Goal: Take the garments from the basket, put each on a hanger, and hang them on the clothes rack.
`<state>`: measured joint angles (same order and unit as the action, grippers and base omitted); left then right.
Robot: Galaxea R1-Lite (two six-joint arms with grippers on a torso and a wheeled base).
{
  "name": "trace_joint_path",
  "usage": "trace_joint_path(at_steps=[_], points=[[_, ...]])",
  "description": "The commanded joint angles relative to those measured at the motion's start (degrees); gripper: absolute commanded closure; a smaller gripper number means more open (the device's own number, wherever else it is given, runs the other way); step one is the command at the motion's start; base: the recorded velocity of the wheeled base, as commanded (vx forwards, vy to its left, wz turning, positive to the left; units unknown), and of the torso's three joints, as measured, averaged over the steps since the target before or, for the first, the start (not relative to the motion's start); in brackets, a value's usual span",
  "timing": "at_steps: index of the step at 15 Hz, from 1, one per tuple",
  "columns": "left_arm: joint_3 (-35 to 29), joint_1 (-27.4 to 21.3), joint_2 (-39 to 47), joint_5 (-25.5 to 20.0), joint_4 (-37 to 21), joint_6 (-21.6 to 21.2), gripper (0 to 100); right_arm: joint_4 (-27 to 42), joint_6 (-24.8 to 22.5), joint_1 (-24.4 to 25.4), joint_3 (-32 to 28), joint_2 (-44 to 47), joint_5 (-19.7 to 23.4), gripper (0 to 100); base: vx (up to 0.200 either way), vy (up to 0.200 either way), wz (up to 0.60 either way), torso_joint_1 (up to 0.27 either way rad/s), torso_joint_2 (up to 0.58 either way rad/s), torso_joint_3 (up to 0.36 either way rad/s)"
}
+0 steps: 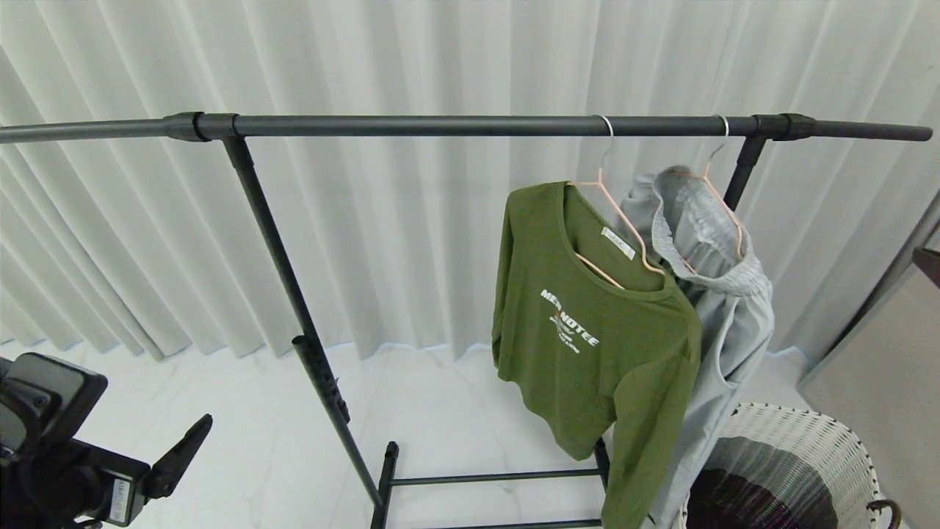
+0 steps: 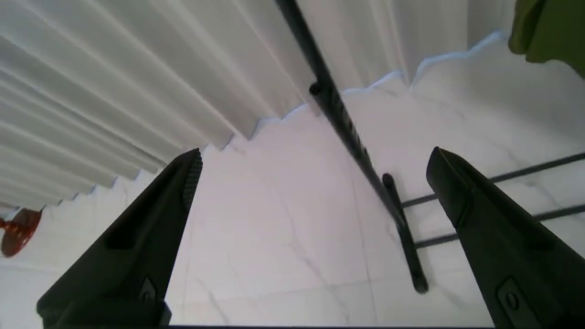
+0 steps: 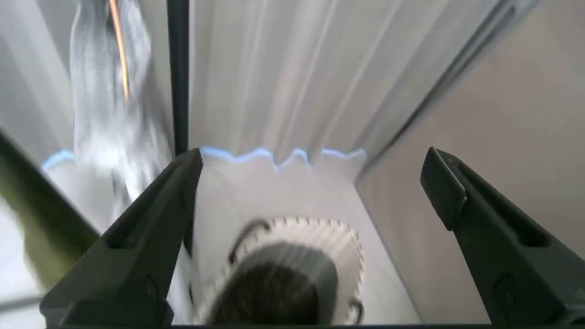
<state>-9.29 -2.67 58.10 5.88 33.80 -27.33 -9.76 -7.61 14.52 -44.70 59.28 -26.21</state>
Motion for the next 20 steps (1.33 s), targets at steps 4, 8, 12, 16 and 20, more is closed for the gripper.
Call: trace_joint_path(at_steps=[4, 8, 12, 16, 20], points=[[4.19, 4.6, -7.3, 0.72, -0.05, -0.09, 0, 0.45, -0.22, -0.37, 9.11, -8.57, -0.25, 0, -0.2, 0.0, 0.0, 0.001, 0.0, 0.002], [9.29, 7.94, -18.11, 5.99, -2.52, 1.23, 0, 10.64, -0.3, -8.54, 17.72, -20.35, -0.42, 0, -0.2, 0.0, 0.0, -0.001, 0.0, 0.005], [9.29, 8.03, -39.82, 6.17, -18.95, 3.78, 0, 32.18, -0.3, -16.45, 22.73, -40.12, 0.19, 0, 0.0, 0.0, 0.0, 0.0, 0.0, 0.0], [9.2, 8.03, -52.65, 8.98, -29.94, 8.0, 0, 32.97, 0.22, -15.57, 32.84, -56.91, 0.19, 0, 0.0, 0.0, 0.0, 0.0, 0.0, 0.0], [9.2, 7.94, -52.74, 10.21, -30.2, 11.16, 0, 29.28, 2.95, -14.34, 34.51, -59.28, 3.8, 0, 0.0, 0.0, 0.0, 0.0, 0.0, 0.0]])
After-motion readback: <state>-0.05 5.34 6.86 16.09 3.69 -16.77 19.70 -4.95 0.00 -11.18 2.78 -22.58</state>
